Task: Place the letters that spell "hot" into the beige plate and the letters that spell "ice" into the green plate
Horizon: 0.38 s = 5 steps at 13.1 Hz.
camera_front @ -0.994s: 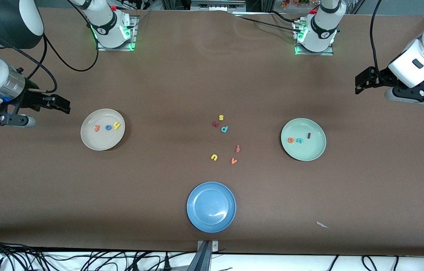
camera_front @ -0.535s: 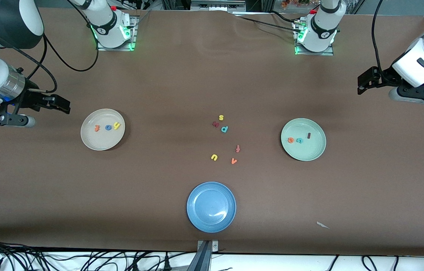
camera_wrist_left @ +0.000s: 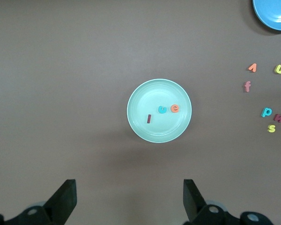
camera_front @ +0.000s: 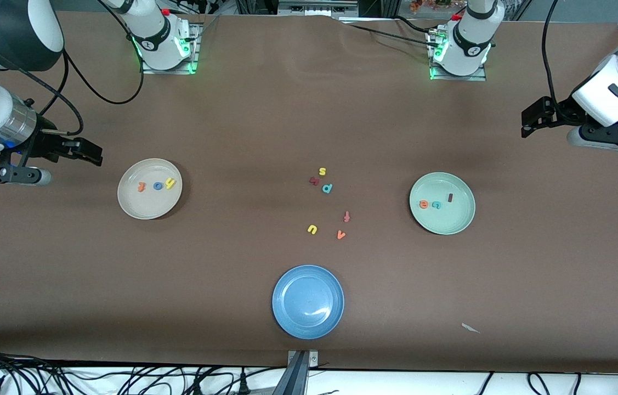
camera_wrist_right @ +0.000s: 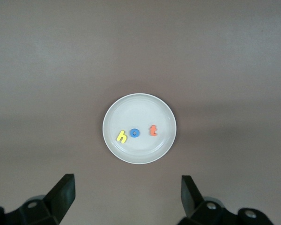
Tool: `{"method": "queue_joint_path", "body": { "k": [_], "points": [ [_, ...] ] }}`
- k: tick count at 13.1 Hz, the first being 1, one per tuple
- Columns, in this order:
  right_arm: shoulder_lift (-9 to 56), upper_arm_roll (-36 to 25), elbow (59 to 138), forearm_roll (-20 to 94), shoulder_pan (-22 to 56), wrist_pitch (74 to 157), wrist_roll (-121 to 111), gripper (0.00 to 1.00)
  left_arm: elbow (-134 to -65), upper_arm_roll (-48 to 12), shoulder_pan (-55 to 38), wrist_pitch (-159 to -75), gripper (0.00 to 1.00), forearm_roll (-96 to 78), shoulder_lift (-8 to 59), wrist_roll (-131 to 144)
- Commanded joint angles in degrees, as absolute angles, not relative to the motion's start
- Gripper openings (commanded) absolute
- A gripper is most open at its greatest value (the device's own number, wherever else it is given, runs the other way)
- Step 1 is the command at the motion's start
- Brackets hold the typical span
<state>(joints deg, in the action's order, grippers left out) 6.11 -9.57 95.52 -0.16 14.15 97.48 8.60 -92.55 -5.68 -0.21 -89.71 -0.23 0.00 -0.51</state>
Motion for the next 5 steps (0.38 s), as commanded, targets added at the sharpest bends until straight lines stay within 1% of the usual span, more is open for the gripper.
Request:
{"method": "queue_joint_path", "body": {
  "k": [1,5],
  "points": [
    [5.19,-9.4,96.06,0.62,13.54,97.65,7.82,1.0,-90.79,-5.89,-0.09,-88.42,1.0,0.26,0.7,-0.35],
    [5.19,-9.4,95.63,0.7,13.54,97.65,8.26,1.0,-90.79,-5.71,-0.09,-87.54,1.0,0.18,0.44,-0.53]
  ]
}}
